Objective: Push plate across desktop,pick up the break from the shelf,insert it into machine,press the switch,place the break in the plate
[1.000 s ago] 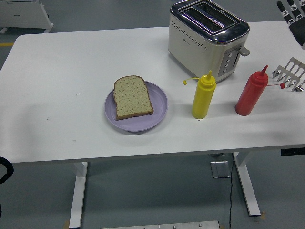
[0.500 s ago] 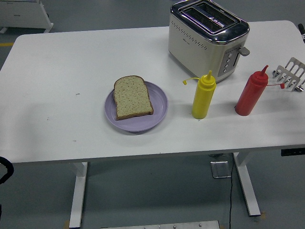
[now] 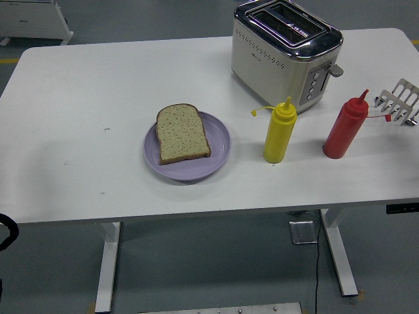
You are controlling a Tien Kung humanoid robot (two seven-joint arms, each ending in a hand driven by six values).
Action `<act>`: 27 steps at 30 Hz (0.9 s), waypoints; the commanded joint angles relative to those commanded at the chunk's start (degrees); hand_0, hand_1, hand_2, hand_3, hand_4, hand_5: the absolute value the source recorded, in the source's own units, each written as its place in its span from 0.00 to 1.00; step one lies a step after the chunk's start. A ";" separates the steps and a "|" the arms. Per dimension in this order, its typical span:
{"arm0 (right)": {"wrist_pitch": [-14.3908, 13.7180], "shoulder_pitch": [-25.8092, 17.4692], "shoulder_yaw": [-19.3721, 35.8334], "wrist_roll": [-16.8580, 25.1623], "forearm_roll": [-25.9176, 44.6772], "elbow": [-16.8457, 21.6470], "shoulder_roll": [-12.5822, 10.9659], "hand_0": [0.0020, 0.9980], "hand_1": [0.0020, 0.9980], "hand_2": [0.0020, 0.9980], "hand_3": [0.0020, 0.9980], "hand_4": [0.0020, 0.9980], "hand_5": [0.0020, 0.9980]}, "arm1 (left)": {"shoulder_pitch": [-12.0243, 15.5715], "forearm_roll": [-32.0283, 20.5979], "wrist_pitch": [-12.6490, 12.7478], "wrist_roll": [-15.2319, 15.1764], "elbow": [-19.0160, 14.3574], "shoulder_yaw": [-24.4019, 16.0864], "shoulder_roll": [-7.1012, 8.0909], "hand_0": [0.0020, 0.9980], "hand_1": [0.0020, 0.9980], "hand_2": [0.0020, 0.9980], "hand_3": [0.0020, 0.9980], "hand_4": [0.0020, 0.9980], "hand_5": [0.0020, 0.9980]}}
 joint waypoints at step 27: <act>2.41 -3.71 2.33 -0.81 -1.11 0.13 2.02 0.87 0.82 0.79 0.80 0.39 0.55 | 0.30 -0.56 -0.19 0.22 -0.20 0.78 -0.24 0.83 0.88 0.90 0.82 0.65 1.00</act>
